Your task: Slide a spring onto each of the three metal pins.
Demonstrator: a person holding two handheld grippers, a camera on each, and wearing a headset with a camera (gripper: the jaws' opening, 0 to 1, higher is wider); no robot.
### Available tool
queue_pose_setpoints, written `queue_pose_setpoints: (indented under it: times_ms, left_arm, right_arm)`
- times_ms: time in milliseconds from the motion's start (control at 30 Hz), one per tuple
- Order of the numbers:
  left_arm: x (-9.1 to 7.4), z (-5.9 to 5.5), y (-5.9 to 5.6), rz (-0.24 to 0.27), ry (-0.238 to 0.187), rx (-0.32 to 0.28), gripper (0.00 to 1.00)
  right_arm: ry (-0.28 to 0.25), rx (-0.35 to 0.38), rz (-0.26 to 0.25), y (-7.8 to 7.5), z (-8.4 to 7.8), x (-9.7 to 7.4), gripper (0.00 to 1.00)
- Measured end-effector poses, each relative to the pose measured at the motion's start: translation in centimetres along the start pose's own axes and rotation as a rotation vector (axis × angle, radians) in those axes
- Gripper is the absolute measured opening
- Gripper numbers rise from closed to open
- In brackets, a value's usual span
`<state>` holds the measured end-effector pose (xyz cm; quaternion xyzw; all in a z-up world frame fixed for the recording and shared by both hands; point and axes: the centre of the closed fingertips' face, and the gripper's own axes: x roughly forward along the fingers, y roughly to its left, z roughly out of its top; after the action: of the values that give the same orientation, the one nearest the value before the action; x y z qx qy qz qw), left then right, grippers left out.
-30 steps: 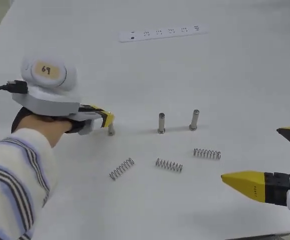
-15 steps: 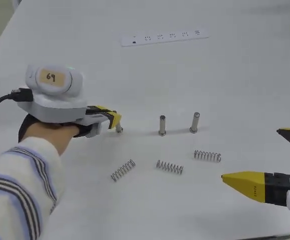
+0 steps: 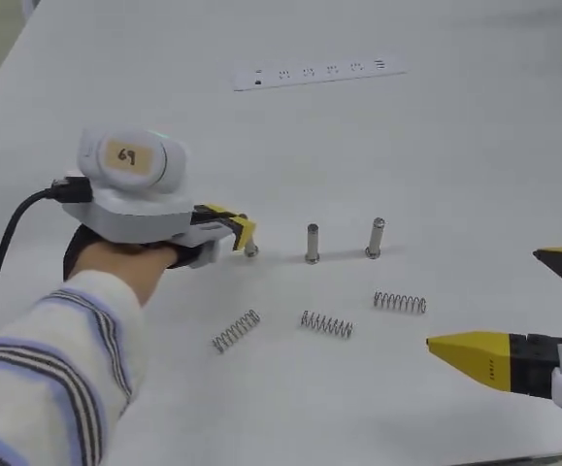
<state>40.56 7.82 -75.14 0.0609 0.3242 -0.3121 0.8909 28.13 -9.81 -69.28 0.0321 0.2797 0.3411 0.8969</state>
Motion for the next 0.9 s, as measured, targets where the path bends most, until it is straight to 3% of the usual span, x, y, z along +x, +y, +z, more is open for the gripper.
queue_pose_setpoints:
  times_ms: [267, 600, 900]
  left_arm:
    - [0.5, -0.5, -0.8, -0.019, 0.013, 0.005, 0.0]
    - [0.6, -1.1, -0.8, -0.015, 0.024, -0.014, 0.0]
    - [0.6, -1.1, -1.0, -0.009, 0.005, 0.005, 0.0]
  right_arm:
    - [0.004, 0.003, 0.0, 0.0, -0.1, 0.1, 0.94]
    - [0.006, 0.007, 0.011, 0.1, -0.1, 0.2, 0.94]
    - [0.017, 0.002, 0.025, 0.3, -0.2, 0.5, 0.94]
